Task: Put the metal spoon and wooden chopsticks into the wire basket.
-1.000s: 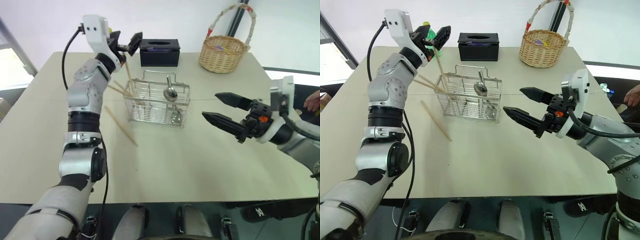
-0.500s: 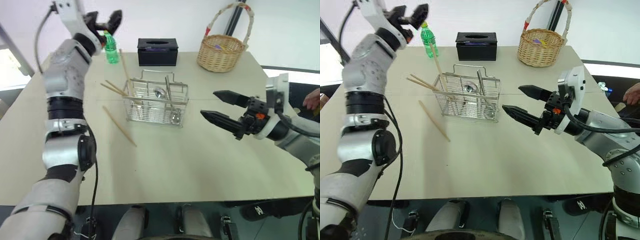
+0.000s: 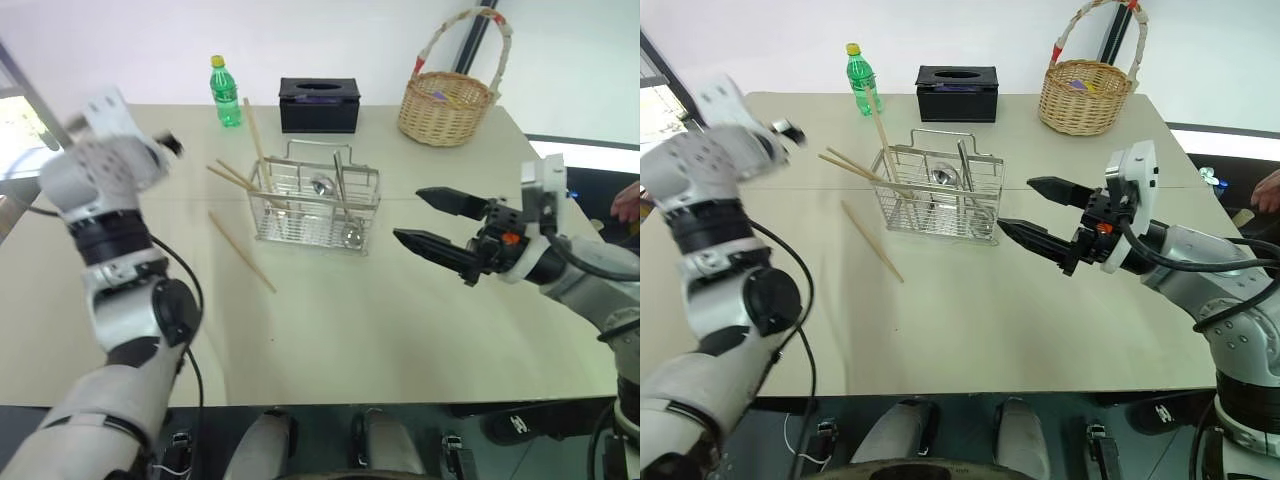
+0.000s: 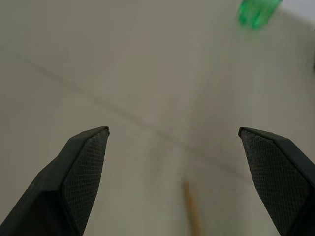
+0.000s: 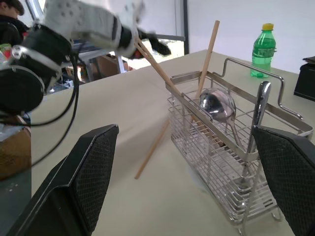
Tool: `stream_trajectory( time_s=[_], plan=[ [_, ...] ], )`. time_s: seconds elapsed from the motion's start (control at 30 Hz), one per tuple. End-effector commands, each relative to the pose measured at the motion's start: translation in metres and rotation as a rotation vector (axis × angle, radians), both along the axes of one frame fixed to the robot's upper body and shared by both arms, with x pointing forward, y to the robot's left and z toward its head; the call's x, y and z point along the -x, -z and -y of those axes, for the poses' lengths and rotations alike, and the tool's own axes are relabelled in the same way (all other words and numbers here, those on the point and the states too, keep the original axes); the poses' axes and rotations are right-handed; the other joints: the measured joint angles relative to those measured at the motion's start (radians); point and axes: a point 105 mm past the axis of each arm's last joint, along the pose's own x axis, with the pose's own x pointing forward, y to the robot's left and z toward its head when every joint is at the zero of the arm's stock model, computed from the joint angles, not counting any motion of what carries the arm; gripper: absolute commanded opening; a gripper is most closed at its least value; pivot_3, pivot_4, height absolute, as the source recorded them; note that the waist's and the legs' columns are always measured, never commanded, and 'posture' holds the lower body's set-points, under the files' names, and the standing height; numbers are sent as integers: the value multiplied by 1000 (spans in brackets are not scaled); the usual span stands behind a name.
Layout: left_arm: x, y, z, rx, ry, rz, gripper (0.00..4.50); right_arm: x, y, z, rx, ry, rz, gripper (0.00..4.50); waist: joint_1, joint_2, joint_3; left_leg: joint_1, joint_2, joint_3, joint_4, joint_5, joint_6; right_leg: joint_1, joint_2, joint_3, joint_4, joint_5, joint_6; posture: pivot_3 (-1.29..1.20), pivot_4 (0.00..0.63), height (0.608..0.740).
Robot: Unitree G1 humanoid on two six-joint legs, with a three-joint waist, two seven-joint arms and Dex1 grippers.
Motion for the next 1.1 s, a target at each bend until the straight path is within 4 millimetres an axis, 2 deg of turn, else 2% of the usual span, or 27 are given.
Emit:
stream_trajectory(
  time_s=[0.03, 0.17, 0.53, 0.63, 0.87, 1.03, 1.1],
  plan=[
    [6, -3, -1, -19, -38, -13, 4451, 3, -7, -4, -6, -15, 39, 4500, 0, -1, 1, 0, 0, 0, 0, 0, 0, 0, 0, 0, 0, 0, 0, 0, 150, 661],
    [0, 26, 17, -12, 9, -102, 4451, 5, -4, -5, -12, -15, 28, 4500, 0, -1, 1, 0, 0, 1, -1, 1, -3, 0, 0, 0, 0, 0, 0, 0, 150, 661],
    [-14, 84, 39, 37, 49, -229, 4451, 14, 0, -5, -23, 17, 14, 4500, 3, 0, -1, 0, 0, 1, -1, 1, -2, 0, -1, 0, 0, 0, 0, 0, 150, 661],
    [-18, 87, 43, 53, 44, -224, 3580, 16, 1, -5, -22, 22, 8, 4500, 5, 2, -2, 1, 0, 1, -1, 0, -2, 1, -1, 0, 0, 0, 0, 0, 150, 661],
    [-28, 80, 51, 79, 42, -191, 53, 21, 3, -2, -6, 18, -2, 4500, 34, 2, -2, 1, -1, 1, 0, 0, -2, 2, -2, 0, 0, 0, 0, 0, 150, 661],
    [-28, 77, 37, 73, -2, -179, 20, 19, 2, -2, -9, 18, -1, 4500, 29, 2, -2, 1, -1, 1, 0, 0, -1, 1, -2, 0, 0, 0, 1, 0, 150, 661],
    [-30, 68, 25, 34, -22, -142, 20, 18, 2, -3, -10, 15, -1, 4500, 26, 1, -2, 1, -1, 1, 0, 0, -1, 1, -2, 0, 0, 0, 0, 0, 150, 661]
  ],
)
